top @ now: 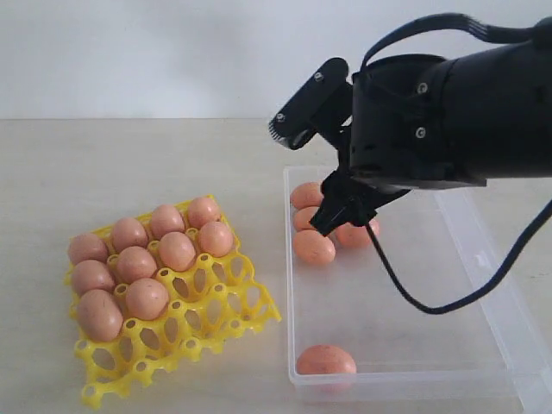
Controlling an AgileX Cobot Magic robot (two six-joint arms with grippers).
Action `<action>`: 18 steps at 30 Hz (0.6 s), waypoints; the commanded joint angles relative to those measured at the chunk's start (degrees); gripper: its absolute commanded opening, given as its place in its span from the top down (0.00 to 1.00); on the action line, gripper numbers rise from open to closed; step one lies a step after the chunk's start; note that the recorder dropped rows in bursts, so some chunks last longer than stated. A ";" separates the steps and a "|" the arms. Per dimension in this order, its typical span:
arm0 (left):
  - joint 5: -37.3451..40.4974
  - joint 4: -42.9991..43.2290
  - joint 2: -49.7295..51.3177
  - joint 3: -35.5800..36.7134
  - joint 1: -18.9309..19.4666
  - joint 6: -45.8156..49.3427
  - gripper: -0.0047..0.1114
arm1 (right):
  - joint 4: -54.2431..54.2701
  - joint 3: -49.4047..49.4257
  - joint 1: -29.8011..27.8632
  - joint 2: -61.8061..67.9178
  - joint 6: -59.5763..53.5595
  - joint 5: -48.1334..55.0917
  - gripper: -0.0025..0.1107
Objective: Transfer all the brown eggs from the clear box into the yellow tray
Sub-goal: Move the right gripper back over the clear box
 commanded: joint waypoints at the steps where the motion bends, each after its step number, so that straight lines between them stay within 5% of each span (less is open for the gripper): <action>1: -0.23 -0.12 -0.20 0.15 0.18 0.27 0.92 | 3.64 -0.29 -9.07 -0.06 -0.69 -1.44 0.48; 4: -0.23 -0.12 -0.20 0.15 0.18 0.27 0.92 | 15.45 -0.58 -17.97 -0.06 -9.91 -4.29 0.63; 7: -0.23 -0.12 -0.20 0.15 0.18 0.27 0.92 | 40.88 -2.87 -24.83 -0.06 -30.80 -2.47 0.75; 11: -0.23 -0.12 -0.20 0.15 0.18 0.27 0.92 | 71.23 -5.68 -28.25 -0.06 -61.88 5.84 0.75; 18: -0.23 -0.12 -0.20 0.15 0.18 0.27 0.92 | 71.20 -10.34 -25.06 0.04 -76.39 11.91 0.75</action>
